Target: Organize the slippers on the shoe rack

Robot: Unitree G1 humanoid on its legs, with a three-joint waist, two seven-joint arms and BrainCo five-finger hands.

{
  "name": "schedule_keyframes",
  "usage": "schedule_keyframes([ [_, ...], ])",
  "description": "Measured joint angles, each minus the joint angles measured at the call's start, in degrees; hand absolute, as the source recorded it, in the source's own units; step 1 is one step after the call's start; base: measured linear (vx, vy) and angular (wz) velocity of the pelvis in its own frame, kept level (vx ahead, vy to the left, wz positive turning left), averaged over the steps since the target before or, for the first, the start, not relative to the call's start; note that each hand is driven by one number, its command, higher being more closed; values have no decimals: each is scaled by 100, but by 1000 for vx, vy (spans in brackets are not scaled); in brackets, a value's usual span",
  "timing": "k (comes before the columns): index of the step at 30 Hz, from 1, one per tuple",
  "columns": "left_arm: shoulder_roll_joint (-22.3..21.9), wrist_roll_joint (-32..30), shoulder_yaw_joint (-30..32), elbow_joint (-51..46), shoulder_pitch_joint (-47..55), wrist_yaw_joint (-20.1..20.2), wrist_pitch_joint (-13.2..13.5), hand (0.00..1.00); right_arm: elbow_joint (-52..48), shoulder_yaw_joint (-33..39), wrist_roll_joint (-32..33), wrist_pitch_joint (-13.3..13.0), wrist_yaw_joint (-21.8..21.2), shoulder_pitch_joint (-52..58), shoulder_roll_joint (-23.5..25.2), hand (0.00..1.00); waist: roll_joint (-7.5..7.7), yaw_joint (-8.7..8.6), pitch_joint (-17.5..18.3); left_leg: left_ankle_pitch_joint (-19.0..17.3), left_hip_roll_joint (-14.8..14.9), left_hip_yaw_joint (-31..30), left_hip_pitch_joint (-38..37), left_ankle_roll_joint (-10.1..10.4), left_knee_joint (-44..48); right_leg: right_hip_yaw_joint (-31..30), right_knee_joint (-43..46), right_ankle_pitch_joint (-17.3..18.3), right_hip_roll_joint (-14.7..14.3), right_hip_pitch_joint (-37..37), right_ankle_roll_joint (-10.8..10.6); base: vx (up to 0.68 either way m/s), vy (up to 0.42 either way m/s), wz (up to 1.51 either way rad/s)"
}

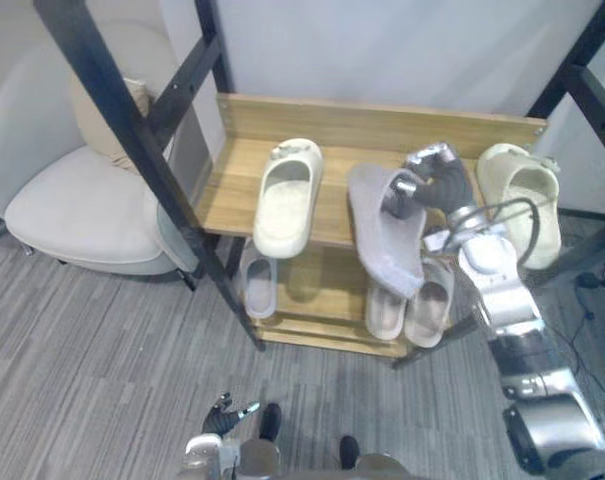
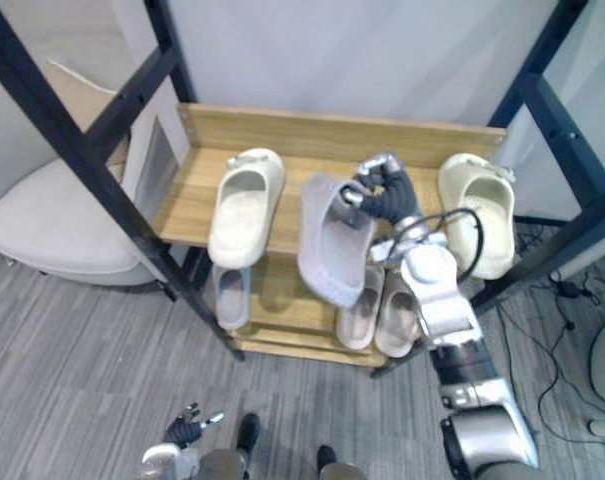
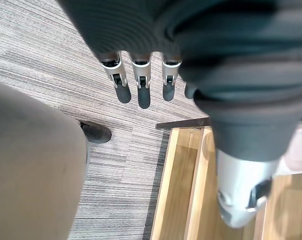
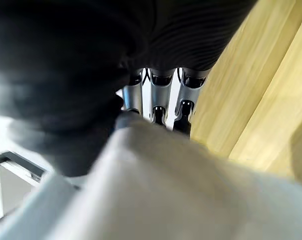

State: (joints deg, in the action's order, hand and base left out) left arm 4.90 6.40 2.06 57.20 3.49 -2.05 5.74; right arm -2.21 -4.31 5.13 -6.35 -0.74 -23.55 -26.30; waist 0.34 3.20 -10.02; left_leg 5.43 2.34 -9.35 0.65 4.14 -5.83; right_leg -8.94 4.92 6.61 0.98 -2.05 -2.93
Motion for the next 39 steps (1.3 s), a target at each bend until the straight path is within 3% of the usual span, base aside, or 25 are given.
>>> schedule_keyframes([
  [5, -12, -100, 93, 82, 0, 0, 0, 0, -851, 185, 1, -65, -102, 714, 423, 100, 42, -10, 103, -2, 6, 25, -58, -1, 0, -20, 49, 16, -5, -20, 5, 2, -6, -3],
  [11, 38, -189, 103, 86, 51, 0, 3, 0, -1800, 90, 260, -357, -405, 1661, 810, 100, 158, -37, 209, -19, -10, -33, -225, -28, 0, 51, 232, 132, -4, -120, 37, -28, -9, 6],
  [19, 87, -262, 90, 86, 112, 2, 19, 0, -2221, -677, 619, -550, -872, 2778, 782, 100, 176, -91, 279, -72, -94, -305, -145, 50, 205, 247, 670, 462, 13, -54, 97, -28, -13, 16],
  [22, 119, -253, 100, 78, 12, -1, 44, 0, -2221, -909, 612, -549, -958, 2845, 682, 100, 178, -79, 126, -199, -197, -419, 215, 111, 729, 340, 1147, 555, 30, 240, 126, -48, -28, 22],
  [25, 108, -203, 100, 62, -140, 1, 125, 0, -2219, -1185, 590, -554, -957, 2843, 384, 100, 100, -40, -124, -570, -297, -499, 821, 139, 1713, 427, 1732, 763, -10, 636, 175, -150, -39, 12],
  [28, 145, -60, 101, -92, -304, -10, 172, 0, -2166, -1479, 254, -563, -937, 2738, 63, 100, 52, -19, -477, -836, -398, -575, 1561, 288, 2514, 538, 2651, 1126, -20, 1374, 258, -210, -44, 17],
  [30, 172, 10, 104, -123, -363, -16, 235, 0, -2139, -1573, 105, -562, -926, 2618, -25, 100, 36, -14, -621, -836, -424, -603, 1753, 293, 2635, 566, 2852, 1187, -13, 1601, 270, -156, -23, 9],
  [33, 266, 50, 130, -146, -484, -51, 259, 0, -1883, -1680, -282, -592, -792, 2092, -187, 100, -41, 4, -868, -1161, -609, -718, 2578, 267, 3662, 599, 3637, 1389, -14, 2312, 303, -169, 35, -3],
  [34, 347, 47, 126, -90, -490, -68, 245, 0, -1674, -1684, -403, -588, -662, 1809, -202, 100, 44, 15, -1021, -1261, -700, -672, 2868, 365, 3936, 546, 4041, 1533, 22, 2646, 272, -148, 61, 11],
  [39, 294, 129, 132, 183, -452, -286, 82, 0, -1052, -1694, -992, -574, -238, 774, -351, 100, 124, 106, -1361, -1388, -938, -683, 3974, 334, 4793, 578, 4873, 1759, 146, 3669, 180, -131, 80, 14],
])
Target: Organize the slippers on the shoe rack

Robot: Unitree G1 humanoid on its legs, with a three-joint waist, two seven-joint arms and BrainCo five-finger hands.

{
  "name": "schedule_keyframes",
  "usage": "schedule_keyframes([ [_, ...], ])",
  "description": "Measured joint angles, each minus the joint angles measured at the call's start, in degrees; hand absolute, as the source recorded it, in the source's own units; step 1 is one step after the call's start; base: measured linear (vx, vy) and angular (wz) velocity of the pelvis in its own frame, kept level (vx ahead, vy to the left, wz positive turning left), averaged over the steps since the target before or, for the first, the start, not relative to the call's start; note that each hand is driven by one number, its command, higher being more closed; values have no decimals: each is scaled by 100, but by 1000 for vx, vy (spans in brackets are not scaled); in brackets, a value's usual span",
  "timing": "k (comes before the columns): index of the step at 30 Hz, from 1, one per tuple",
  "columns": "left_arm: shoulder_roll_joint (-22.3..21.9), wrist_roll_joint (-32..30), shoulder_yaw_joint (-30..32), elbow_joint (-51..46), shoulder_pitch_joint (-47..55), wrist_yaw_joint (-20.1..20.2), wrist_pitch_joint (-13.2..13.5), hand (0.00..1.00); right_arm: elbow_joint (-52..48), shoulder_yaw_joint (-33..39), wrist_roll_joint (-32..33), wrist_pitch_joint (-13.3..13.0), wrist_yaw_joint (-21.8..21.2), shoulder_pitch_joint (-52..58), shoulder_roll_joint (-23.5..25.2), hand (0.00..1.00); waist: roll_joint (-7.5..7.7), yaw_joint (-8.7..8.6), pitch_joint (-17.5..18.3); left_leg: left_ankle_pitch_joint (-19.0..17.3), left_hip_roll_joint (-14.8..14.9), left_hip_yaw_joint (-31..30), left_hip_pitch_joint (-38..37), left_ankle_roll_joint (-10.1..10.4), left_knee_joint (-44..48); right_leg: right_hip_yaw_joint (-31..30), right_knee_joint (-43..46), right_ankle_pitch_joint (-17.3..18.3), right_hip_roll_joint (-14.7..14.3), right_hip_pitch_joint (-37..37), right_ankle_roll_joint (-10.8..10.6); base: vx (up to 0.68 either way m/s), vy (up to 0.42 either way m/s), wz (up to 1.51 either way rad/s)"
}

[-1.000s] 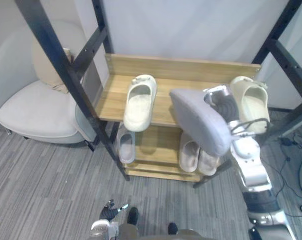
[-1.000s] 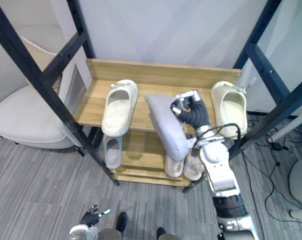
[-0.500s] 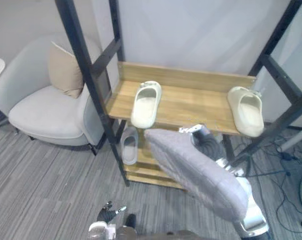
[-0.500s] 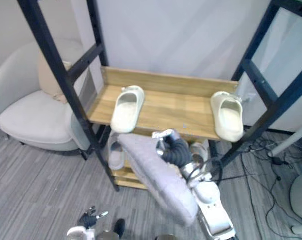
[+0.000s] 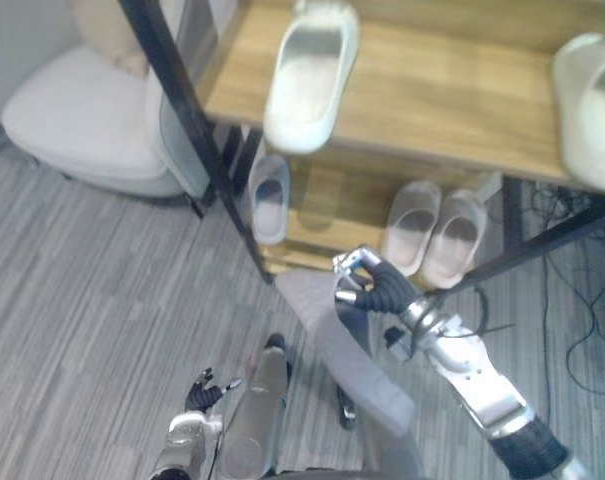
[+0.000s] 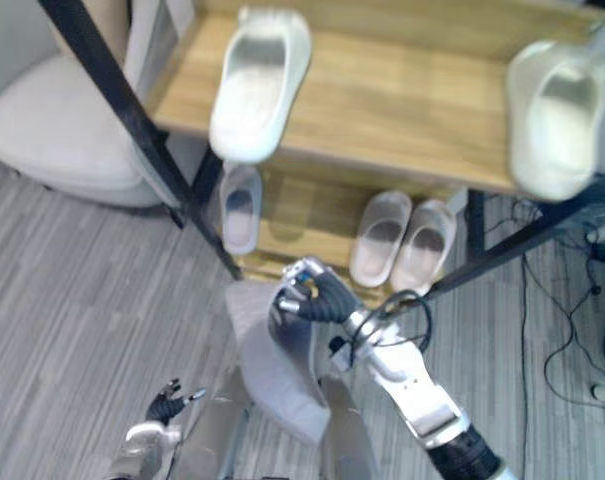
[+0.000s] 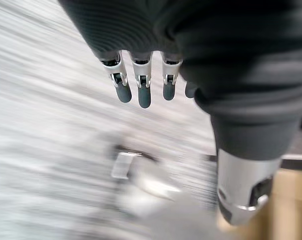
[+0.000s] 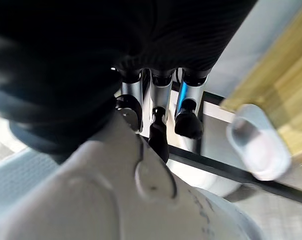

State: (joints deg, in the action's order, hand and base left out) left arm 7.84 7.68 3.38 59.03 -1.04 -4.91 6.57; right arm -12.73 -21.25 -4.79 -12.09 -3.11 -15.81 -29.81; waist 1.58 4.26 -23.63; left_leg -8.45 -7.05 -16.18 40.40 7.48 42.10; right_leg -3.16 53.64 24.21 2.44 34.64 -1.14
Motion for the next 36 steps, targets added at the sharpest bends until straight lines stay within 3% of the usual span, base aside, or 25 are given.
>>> schedule_keyframes([
  [5, -137, 146, 18, -417, -53, -60, 27, 0, 518, 34, -673, 151, 501, -1091, -23, 100, 22, 307, -197, -321, -182, 48, 1070, 57, 1102, 84, 1067, 411, 90, 947, -80, -84, 67, 13],
  [18, -221, 597, -279, -1806, 205, -264, 146, 0, 2044, 87, -1941, 573, 1609, -3149, -406, 100, 45, 762, -392, -339, -127, 306, 2266, 78, 1687, 141, 1888, 674, 223, 2107, -153, -49, 8, 7],
  [26, -210, 608, -335, -1972, 288, -307, 189, 0, 2590, 366, -2242, 761, 2171, -3813, -668, 100, 46, 838, -393, -457, -171, 217, 2664, 138, 2042, 257, 2290, 893, 253, 2435, -97, 26, -13, 9],
  [36, -208, 787, -335, -1940, 299, -392, 268, 0, 2820, 770, -2454, 873, 2399, -3914, -1097, 100, 43, 831, -391, -540, -138, 157, 2672, 196, 2087, 320, 2353, 1001, 211, 2448, -55, 7, -1, 0],
])
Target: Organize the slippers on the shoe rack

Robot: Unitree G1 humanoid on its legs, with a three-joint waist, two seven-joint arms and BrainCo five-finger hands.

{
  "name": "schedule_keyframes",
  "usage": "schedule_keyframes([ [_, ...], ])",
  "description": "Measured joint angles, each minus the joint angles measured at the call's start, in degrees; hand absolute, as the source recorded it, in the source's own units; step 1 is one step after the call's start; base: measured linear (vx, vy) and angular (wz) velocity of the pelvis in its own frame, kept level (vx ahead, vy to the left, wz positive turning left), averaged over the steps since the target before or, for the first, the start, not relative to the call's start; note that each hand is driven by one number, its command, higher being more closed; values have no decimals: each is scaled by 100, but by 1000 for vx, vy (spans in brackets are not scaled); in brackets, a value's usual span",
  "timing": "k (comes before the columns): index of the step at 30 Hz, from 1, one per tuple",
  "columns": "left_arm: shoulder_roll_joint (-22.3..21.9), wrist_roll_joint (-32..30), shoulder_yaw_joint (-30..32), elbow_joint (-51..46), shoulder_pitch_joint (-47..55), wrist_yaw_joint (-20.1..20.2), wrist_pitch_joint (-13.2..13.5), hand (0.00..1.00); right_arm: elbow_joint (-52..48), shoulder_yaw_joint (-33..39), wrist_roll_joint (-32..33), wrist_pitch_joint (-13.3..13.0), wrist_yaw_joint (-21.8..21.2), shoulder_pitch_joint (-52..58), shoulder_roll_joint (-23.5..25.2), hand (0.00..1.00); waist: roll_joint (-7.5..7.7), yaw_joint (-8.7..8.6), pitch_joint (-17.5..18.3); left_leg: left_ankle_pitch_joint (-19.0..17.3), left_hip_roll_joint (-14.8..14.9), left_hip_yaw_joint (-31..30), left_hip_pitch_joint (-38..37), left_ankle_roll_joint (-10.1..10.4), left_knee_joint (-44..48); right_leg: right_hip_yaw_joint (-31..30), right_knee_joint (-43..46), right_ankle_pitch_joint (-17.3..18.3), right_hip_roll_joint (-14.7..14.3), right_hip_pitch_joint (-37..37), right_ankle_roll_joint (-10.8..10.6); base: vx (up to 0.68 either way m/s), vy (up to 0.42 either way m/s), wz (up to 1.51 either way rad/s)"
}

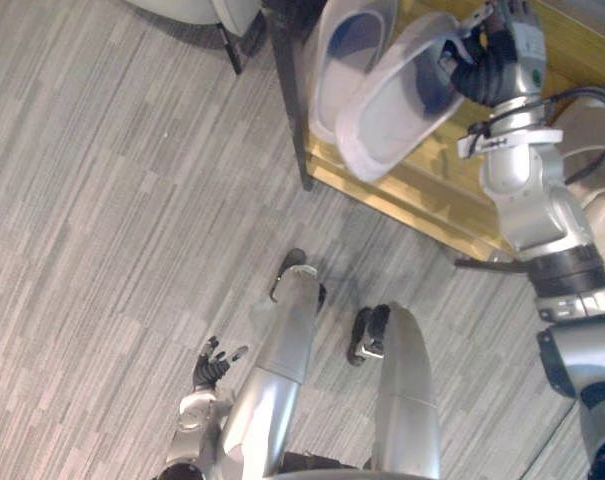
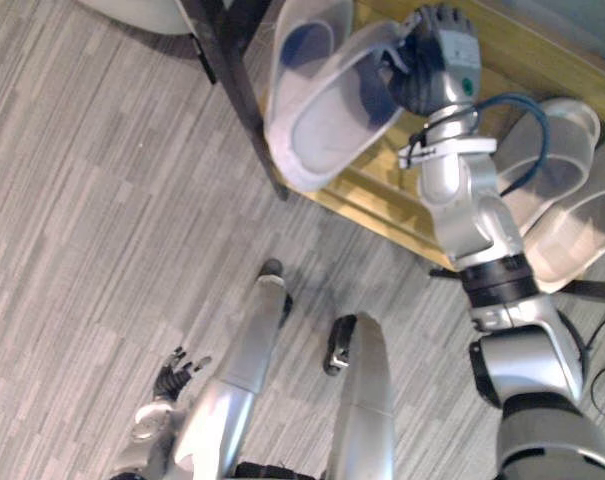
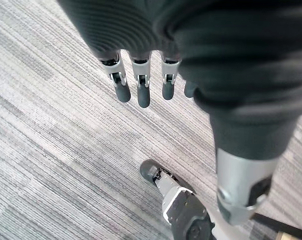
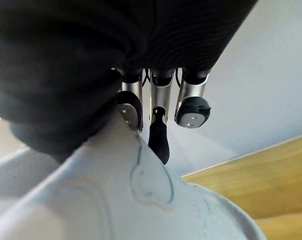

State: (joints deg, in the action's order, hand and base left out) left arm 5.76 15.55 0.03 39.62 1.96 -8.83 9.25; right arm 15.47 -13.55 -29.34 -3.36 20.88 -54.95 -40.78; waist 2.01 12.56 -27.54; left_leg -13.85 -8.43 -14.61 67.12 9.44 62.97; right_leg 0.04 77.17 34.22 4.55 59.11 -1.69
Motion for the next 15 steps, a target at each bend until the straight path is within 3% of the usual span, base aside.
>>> schedule_keyframes([
  [7, 1, 82, -2, 65, 13, 1, 20, 0, 587, -50, -10, -12, 2, -402, -108, 100, -5, 0, 71, -10, 20, 0, 88, -1, 59, 12, 64, 7, -10, 97, 55, 4, 3, -1],
  [15, -10, 272, -5, 176, 60, 1, 115, 0, 1700, -870, -228, -83, -150, -1230, -421, 100, -36, 17, 185, -16, 78, -16, 293, 18, 170, 65, 244, 25, -48, 313, 122, -5, 7, 0],
])
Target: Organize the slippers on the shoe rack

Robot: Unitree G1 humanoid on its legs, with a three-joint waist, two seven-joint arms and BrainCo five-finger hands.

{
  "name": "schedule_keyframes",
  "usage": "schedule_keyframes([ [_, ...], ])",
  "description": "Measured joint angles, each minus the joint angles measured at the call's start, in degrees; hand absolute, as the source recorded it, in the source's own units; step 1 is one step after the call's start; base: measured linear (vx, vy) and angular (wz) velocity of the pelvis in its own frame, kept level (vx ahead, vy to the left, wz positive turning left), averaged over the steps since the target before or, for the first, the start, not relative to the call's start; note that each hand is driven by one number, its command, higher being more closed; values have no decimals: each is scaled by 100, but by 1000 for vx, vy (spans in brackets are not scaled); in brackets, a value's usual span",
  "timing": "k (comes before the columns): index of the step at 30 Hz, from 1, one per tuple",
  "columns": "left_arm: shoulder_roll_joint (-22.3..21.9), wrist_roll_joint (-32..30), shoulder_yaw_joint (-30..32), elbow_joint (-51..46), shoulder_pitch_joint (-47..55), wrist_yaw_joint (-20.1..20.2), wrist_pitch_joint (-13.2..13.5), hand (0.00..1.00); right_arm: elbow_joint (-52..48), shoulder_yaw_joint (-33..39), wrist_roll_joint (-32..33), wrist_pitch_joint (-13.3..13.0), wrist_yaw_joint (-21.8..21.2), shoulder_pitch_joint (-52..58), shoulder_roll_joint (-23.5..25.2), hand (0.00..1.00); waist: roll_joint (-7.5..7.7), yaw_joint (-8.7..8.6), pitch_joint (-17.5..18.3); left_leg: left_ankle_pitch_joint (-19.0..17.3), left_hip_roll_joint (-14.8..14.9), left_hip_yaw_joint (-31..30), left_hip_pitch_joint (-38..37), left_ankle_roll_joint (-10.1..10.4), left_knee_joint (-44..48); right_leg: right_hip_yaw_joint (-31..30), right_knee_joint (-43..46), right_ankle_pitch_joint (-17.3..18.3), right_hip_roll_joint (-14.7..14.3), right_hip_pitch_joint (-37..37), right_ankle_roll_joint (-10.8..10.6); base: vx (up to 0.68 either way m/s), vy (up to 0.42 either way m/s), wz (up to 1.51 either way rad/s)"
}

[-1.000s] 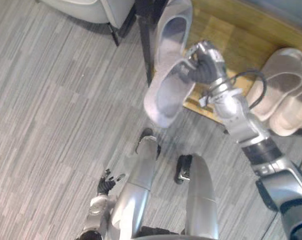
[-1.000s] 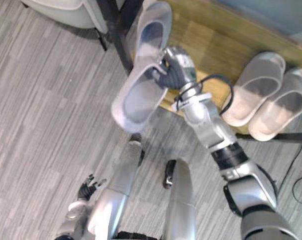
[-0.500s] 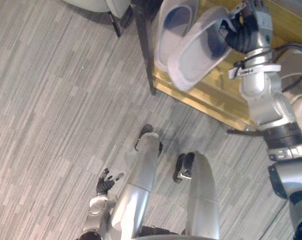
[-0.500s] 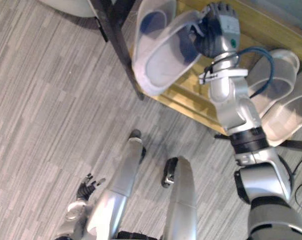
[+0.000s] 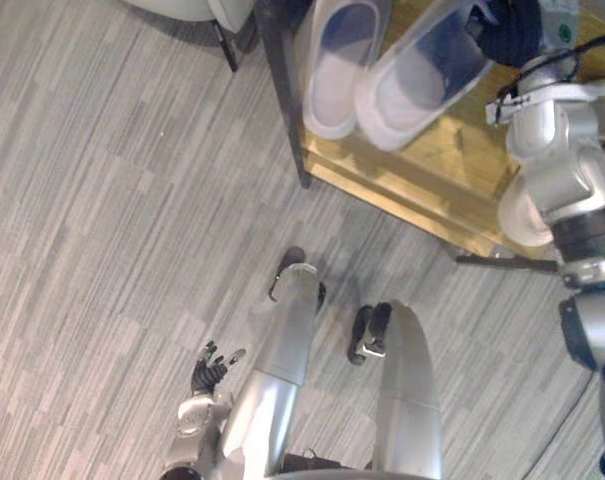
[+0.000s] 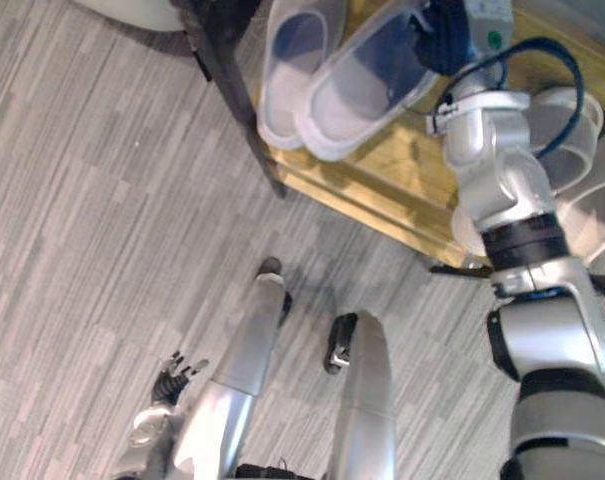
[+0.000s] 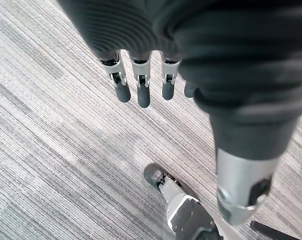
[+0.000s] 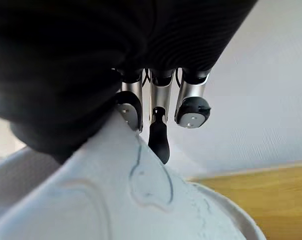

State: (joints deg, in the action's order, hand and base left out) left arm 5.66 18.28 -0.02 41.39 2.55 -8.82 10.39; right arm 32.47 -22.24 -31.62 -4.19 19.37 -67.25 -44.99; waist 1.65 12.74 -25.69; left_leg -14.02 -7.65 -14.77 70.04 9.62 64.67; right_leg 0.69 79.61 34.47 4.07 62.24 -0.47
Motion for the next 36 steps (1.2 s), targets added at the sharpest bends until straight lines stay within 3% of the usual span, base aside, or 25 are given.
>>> schedule_keyframes([
  [7, -23, 55, -50, 152, 38, -1, 69, 0, 657, -323, -191, -71, -54, -201, -5, 100, -61, 11, 244, 7, 17, -52, 102, 12, -11, 69, 12, 9, -2, 103, 22, 1, -3, 1],
  [8, -23, 66, -47, 190, 32, 0, 77, 0, 787, -390, -214, -82, -54, -264, -5, 0, -61, 10, 244, 9, 19, -61, 103, 16, -16, 80, 10, 6, -2, 103, 28, 0, 0, 0],
  [19, -129, 99, 245, 441, 26, 23, 180, 0, 1106, -550, -210, -89, -44, -447, 24, 0, -60, 15, 245, 29, 75, -65, 105, 55, -27, 95, -16, -23, -33, 112, 79, 1, 8, -2],
  [27, -133, 105, 250, 467, 25, 21, 207, 0, 251, -525, -120, -94, -20, -234, 229, 0, -60, 15, 244, 14, 261, 2, -21, 80, -58, 47, -79, -58, -169, 67, 100, -3, 20, -12],
  [36, -141, 219, 270, 437, 16, 23, 223, 0, -250, -460, 740, -83, -405, 105, 587, 0, -60, 2, 244, 19, 361, 24, -169, 128, -170, 36, -204, -98, -239, -43, 136, 9, 10, -3],
])
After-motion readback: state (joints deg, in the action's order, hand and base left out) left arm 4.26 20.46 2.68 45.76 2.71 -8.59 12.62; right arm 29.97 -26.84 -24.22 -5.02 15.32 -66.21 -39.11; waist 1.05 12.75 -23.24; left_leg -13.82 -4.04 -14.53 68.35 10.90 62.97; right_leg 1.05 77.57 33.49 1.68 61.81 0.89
